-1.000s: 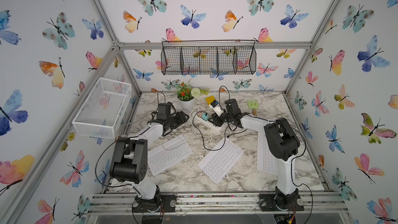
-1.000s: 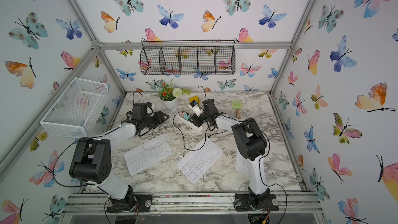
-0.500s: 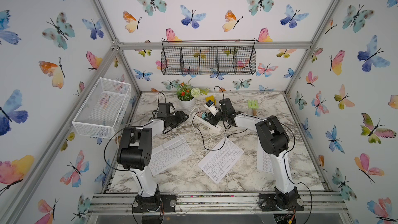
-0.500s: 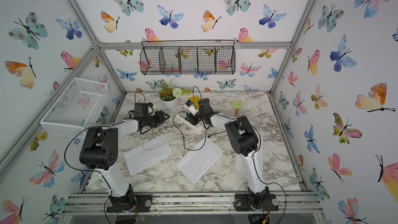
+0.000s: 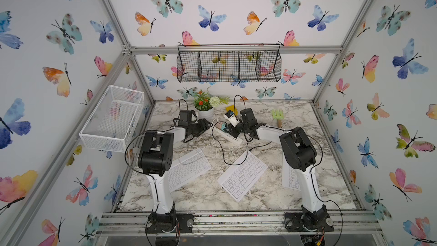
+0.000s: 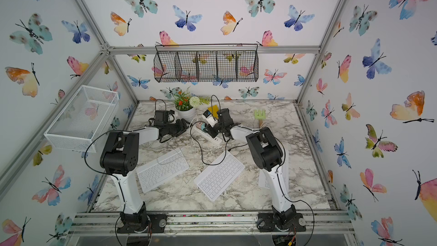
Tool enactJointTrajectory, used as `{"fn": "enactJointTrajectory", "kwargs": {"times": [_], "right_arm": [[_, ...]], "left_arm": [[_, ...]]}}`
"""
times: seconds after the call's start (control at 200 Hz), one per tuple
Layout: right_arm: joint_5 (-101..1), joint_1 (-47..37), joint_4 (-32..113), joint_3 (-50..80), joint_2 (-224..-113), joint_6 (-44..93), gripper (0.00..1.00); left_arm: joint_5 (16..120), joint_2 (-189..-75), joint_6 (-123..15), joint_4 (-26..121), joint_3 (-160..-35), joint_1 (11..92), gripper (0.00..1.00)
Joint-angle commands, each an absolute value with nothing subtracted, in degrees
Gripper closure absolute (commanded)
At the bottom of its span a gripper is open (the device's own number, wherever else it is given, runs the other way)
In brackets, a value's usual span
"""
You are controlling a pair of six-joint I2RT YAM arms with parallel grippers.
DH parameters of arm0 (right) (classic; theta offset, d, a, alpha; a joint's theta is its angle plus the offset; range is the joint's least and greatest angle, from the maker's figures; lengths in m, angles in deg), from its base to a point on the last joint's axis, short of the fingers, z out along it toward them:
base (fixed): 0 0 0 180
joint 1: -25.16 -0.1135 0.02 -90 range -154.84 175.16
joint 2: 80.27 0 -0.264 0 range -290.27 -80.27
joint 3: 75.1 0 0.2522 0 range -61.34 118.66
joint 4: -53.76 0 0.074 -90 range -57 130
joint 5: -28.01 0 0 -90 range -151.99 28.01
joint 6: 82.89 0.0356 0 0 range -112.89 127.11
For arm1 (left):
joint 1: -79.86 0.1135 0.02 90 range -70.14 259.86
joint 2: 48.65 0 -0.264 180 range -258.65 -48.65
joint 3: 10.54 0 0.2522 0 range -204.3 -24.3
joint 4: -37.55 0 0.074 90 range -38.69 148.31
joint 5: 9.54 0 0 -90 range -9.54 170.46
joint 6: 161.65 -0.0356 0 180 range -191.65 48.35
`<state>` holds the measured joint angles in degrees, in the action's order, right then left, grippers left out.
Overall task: Unplug the wireless keyboard
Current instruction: Remove the plug from the socket.
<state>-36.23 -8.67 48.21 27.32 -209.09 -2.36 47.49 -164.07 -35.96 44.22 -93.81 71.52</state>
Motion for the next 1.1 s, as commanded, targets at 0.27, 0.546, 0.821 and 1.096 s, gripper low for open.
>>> {"fn": "enactJointTrajectory", "kwargs": {"times": [0.27,0.546,0.821,1.096], "right_arm": [[-34.7,-12.0,55.0,25.7,-210.3,-1.7,0.81],[-36.5,-12.7,57.0,25.8,-210.7,1.8,0.81],[-36.7,-13.2,56.8,25.7,-211.2,1.8,0.82],[-38.7,-14.1,57.0,26.7,-211.1,2.8,0.82]], "left_arm": [[48.2,-167.1,-33.7,42.2,-91.9,71.4,0.31],[51.4,-167.3,-30.9,41.6,-87.9,71.8,0.43],[50.5,-167.9,-30.0,40.1,-86.8,72.9,0.53],[49.0,-168.7,-30.7,40.6,-86.0,72.8,0.63]]}}
